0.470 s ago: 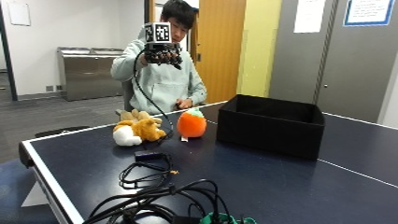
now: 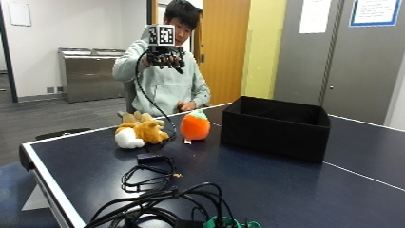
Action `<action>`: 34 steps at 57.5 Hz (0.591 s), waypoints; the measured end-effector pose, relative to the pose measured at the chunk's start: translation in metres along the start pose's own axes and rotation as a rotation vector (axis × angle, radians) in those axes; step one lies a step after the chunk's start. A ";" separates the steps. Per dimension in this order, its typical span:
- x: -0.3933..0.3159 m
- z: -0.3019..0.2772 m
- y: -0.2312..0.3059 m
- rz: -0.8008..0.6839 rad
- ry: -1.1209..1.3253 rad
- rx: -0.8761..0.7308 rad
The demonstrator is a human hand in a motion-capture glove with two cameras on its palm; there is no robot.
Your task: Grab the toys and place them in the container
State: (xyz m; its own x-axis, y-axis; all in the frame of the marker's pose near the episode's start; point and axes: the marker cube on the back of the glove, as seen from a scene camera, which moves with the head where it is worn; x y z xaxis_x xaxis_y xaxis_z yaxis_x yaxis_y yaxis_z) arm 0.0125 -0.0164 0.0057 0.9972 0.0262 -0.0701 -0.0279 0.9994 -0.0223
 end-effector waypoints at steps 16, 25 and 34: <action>-0.029 0.017 -0.010 -0.037 -0.002 -0.043; -0.038 0.056 -0.042 -0.078 -0.013 -0.042; -0.036 0.122 -0.092 -0.109 -0.054 -0.065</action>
State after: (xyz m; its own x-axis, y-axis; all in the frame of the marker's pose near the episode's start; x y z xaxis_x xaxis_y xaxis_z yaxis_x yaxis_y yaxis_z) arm -0.0126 -0.1059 0.1322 0.9968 -0.0795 -0.0104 0.0782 0.9927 -0.0914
